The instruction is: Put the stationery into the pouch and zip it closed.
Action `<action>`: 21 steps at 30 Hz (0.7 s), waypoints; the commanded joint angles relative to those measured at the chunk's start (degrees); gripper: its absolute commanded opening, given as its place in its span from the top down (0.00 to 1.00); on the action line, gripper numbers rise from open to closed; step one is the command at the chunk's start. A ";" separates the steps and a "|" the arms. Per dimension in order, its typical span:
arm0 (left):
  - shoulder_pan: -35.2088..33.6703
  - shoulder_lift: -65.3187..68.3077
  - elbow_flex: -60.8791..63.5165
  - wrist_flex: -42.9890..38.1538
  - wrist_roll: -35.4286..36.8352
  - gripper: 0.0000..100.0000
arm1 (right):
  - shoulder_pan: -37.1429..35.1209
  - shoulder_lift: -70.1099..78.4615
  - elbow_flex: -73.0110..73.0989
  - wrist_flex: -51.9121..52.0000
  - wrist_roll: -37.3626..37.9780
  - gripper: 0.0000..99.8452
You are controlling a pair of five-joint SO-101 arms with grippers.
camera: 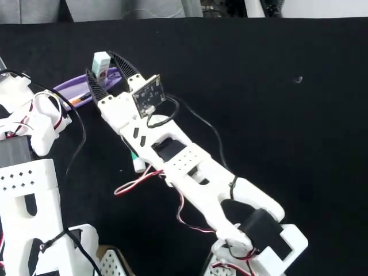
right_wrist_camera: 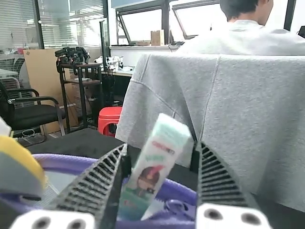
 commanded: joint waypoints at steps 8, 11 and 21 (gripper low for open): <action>-0.84 -0.97 -3.12 -0.35 0.62 0.97 | -1.05 -3.91 -3.21 5.98 0.09 0.80; -0.92 -0.97 -3.21 -0.09 0.62 0.97 | -1.05 -7.25 -6.29 15.91 0.79 0.80; -3.30 -0.97 -3.38 0.09 0.79 0.97 | -4.13 -6.99 -13.23 26.90 8.97 0.81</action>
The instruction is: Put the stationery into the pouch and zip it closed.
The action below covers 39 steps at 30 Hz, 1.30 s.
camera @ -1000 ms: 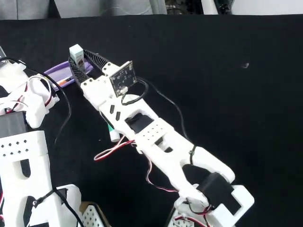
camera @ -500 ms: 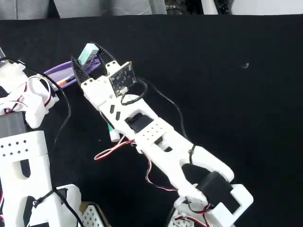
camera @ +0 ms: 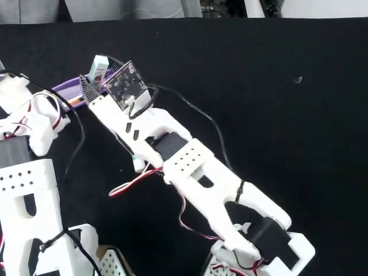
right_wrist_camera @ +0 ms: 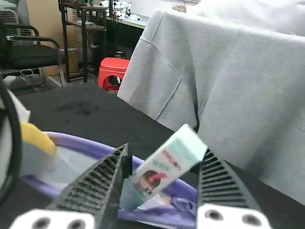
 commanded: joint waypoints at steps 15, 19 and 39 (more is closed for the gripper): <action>-4.79 -14.42 2.59 -2.73 0.62 0.97 | -5.80 -1.63 -13.14 16.09 11.08 0.78; -4.70 -18.11 7.25 -7.03 0.62 0.97 | -5.80 -1.63 -13.93 18.20 11.16 0.78; -2.95 0.26 2.07 -7.38 0.97 0.97 | -6.68 -4.62 -14.90 24.62 15.21 0.78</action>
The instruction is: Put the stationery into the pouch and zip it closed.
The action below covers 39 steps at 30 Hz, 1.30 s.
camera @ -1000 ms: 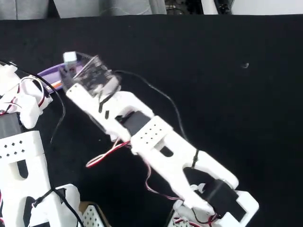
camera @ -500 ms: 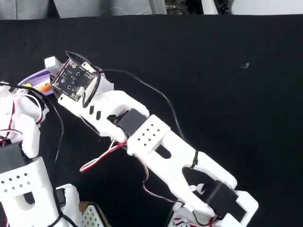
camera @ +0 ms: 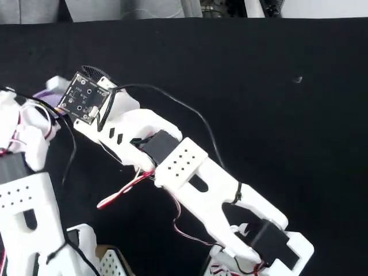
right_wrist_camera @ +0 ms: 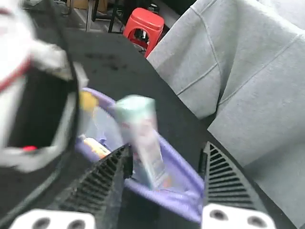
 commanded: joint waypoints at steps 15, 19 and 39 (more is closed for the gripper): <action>-2.77 9.58 -7.08 -1.67 0.62 0.97 | 5.27 -7.16 -5.93 9.41 0.00 0.78; -5.05 9.58 -7.08 -3.16 0.53 0.97 | 8.26 -9.27 -10.15 22.95 -5.63 0.78; -9.19 13.36 -7.16 -6.59 0.35 0.97 | 13.01 21.76 -16.31 39.65 -25.41 0.78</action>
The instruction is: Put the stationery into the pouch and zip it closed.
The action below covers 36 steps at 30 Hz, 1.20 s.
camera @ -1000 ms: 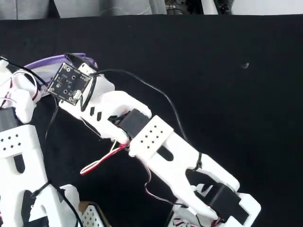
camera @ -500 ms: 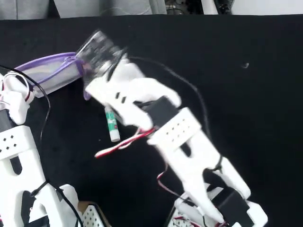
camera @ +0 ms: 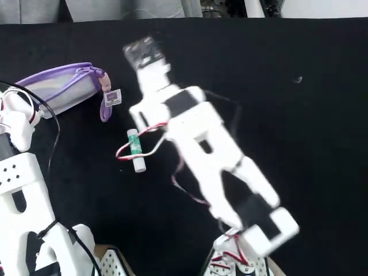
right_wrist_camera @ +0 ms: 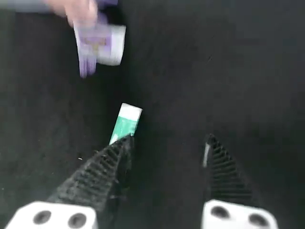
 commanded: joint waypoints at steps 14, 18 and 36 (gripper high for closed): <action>-10.15 18.81 -12.44 -0.53 0.44 0.97 | -7.12 18.24 -4.09 -14.15 -0.70 0.78; -9.98 18.81 -12.35 -0.53 0.44 0.97 | -8.79 23.78 -7.78 -13.71 -0.70 0.78; -7.69 18.73 -13.05 1.93 0.44 0.97 | -0.97 44.09 -48.48 21.89 -4.22 0.99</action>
